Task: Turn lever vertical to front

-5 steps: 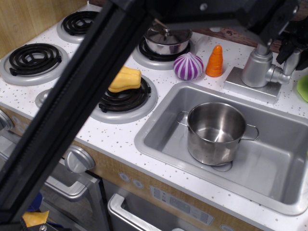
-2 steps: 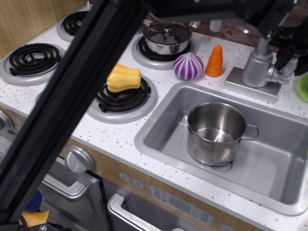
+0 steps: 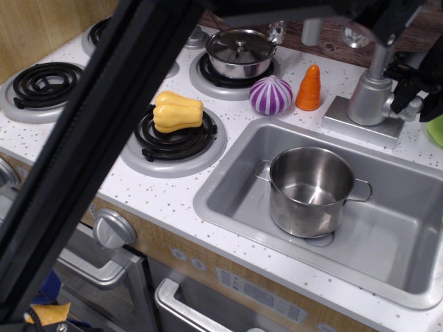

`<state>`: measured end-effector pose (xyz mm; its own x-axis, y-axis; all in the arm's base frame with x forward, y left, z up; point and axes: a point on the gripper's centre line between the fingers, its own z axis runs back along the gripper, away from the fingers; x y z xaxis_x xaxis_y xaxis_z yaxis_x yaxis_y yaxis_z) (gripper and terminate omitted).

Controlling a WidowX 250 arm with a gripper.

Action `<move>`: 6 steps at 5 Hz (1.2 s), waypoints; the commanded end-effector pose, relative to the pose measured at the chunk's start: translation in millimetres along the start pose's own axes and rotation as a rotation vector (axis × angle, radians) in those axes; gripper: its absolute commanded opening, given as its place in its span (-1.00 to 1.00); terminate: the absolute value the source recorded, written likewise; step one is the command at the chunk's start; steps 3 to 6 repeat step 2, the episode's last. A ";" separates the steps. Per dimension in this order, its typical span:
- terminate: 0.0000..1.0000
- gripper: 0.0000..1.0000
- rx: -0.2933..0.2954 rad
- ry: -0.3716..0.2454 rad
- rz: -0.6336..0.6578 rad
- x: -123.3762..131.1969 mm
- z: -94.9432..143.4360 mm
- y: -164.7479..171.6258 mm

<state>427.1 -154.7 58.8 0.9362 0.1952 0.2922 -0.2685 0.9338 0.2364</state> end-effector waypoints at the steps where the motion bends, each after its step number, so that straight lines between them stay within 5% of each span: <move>1: -1.00 -1.00 -0.057 0.014 0.103 -16.3 30.8 8.4; 2: 1.00 -1.00 -0.086 0.024 0.111 -18.4 20.8 9.0; 6: 1.00 -1.00 -0.086 0.024 0.111 -18.4 20.8 9.0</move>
